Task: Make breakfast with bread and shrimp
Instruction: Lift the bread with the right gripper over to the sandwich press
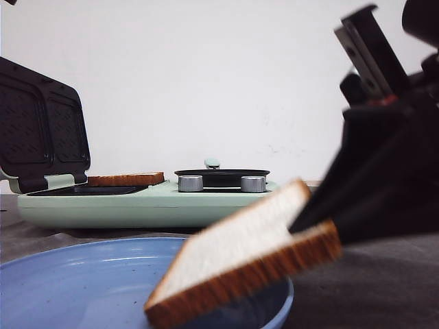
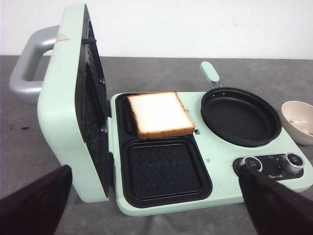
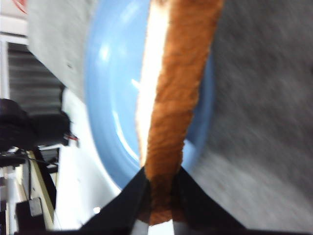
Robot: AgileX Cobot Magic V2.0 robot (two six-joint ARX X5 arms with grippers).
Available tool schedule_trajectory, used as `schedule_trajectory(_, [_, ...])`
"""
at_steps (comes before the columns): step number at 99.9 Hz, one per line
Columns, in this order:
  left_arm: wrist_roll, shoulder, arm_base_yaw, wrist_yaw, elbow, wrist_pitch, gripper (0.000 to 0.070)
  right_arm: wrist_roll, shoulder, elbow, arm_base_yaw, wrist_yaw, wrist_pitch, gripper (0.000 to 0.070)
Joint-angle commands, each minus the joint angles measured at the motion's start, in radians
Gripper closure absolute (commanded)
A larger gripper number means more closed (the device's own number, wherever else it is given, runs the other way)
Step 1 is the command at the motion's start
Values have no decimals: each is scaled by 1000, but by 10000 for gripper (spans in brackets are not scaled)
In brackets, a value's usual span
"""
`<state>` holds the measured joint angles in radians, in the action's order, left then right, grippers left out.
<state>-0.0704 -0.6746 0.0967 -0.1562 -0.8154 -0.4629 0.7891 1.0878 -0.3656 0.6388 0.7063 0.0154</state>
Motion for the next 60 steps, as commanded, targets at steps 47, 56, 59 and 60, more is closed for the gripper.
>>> schedule_trajectory(47, [-6,-4,3,2,-8,14,0,37,4,-285,-9,46,-16,700])
schedule_trajectory(56, [-6,-3,3,2,-8,15,0,-6,42,-380,-13,63,51,700])
schedule_trajectory(59, [-6,-3,3,2,-8,15,0,-26,56,-413,-13,63,76,700])
schedule_trajectory(60, [-6,-3,3,2,-8,15,0,-33,61,-424,-13,63,84,700])
